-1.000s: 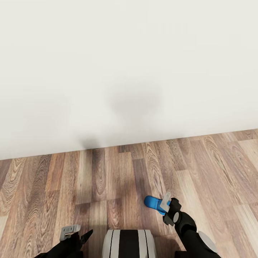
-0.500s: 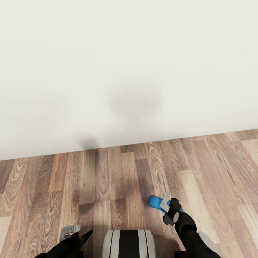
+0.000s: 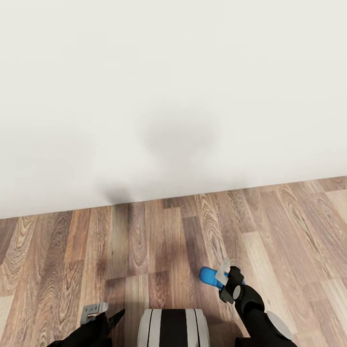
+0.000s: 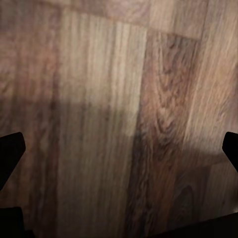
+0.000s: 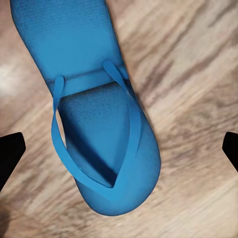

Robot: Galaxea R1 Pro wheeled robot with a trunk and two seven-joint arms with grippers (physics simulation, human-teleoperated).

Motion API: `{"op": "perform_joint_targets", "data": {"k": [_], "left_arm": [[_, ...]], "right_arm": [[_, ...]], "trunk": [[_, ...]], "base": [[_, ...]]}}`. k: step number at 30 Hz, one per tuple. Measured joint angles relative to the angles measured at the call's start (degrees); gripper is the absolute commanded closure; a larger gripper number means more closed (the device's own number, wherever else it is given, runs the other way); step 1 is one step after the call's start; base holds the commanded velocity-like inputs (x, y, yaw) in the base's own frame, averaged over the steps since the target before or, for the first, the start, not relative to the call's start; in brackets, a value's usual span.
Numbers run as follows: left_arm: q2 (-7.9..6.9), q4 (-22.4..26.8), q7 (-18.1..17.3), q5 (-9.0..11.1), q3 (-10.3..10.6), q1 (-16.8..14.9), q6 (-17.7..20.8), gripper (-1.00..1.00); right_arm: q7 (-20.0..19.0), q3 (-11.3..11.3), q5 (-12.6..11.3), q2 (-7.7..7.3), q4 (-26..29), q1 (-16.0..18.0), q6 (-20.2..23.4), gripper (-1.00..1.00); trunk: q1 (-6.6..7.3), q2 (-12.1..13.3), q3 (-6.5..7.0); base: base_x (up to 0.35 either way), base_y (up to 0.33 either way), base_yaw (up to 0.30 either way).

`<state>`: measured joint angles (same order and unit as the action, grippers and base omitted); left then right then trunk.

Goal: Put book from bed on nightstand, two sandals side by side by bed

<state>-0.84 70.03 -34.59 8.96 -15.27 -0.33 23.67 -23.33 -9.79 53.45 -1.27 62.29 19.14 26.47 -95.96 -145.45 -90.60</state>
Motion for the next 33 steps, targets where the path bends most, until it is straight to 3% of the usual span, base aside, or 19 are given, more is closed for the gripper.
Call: {"op": "perform_joint_targets", "data": {"k": [11, 22, 33], "left_arm": [[-0.04, 0.06, -0.17, 0.07, -0.04, 0.0, 0.09, -1.0], [-0.01, 0.08, -0.09, 0.07, -0.04, 0.0, 0.09, -1.0], [-0.01, 0.08, -0.17, 0.08, -0.04, 0.0, 0.09, -1.0]], "right_arm": [[0.0, 0.0, 0.0, 0.0, -0.05, 0.0, 0.01, -1.0], [-0.02, 0.0, 0.0, 0.0, -0.04, 0.0, 0.0, -1.0], [0.01, 0.0, 0.0, 0.0, -0.07, 0.0, 0.0, -1.0]], "trunk": [[-0.03, -0.01, -0.22], [-0.31, -0.16, -2.65], [-0.31, -0.16, -2.66]], "base": [[0.0, 0.0, 0.0], [0.0, 0.0, 0.0], [0.0, 0.0, 0.0]]}}
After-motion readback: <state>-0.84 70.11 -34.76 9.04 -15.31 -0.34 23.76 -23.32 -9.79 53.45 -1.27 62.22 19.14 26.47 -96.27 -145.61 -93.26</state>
